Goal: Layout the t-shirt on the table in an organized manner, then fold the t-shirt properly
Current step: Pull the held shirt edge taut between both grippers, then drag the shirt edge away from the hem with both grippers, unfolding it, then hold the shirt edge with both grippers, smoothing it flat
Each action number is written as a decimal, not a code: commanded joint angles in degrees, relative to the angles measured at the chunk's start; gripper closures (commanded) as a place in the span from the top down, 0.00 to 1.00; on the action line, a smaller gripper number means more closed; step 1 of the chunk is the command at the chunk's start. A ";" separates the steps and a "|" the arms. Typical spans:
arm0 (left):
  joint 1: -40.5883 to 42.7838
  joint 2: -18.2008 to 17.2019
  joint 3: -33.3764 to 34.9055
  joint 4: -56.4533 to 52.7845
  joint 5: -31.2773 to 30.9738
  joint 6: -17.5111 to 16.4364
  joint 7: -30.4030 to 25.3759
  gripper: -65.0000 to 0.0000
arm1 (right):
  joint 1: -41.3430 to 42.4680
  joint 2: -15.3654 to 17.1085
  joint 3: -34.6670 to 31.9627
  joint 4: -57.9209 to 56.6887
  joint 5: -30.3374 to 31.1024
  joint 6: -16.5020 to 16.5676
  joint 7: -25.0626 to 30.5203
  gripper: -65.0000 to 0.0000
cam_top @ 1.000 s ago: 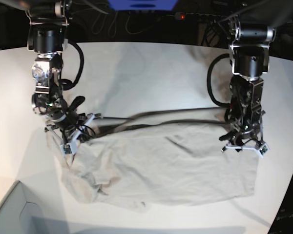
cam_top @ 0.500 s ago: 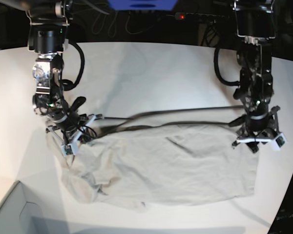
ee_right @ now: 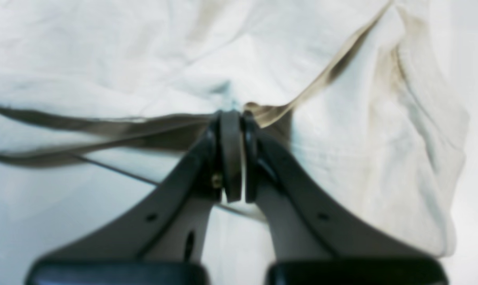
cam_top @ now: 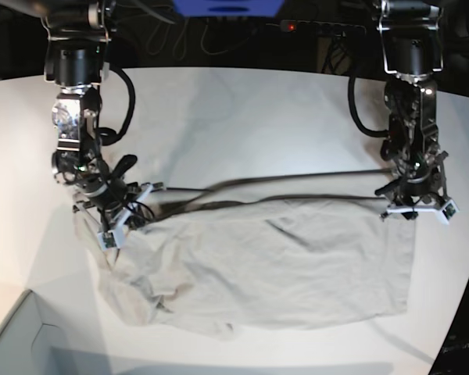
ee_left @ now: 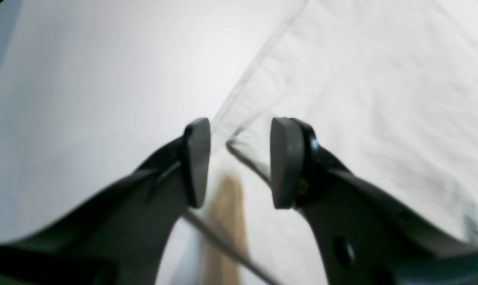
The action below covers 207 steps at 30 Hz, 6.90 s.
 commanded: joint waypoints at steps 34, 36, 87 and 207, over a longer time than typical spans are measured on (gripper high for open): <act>-6.24 0.96 -0.66 -11.32 0.50 -7.76 -1.13 0.37 | 1.21 0.24 0.05 1.00 0.67 -0.11 1.50 0.00; -6.33 0.96 -0.66 -11.32 0.50 -7.76 -1.13 0.37 | 1.21 0.24 0.05 1.00 0.67 -0.11 1.50 0.00; 21.01 7.03 -8.13 33.34 0.41 -7.50 -0.60 0.00 | -23.23 0.41 0.31 31.41 0.67 -0.11 1.77 0.00; 27.96 -2.38 -20.35 16.55 -24.56 -7.76 -0.60 0.45 | -42.75 -4.51 2.07 40.03 0.93 -0.11 -7.46 0.00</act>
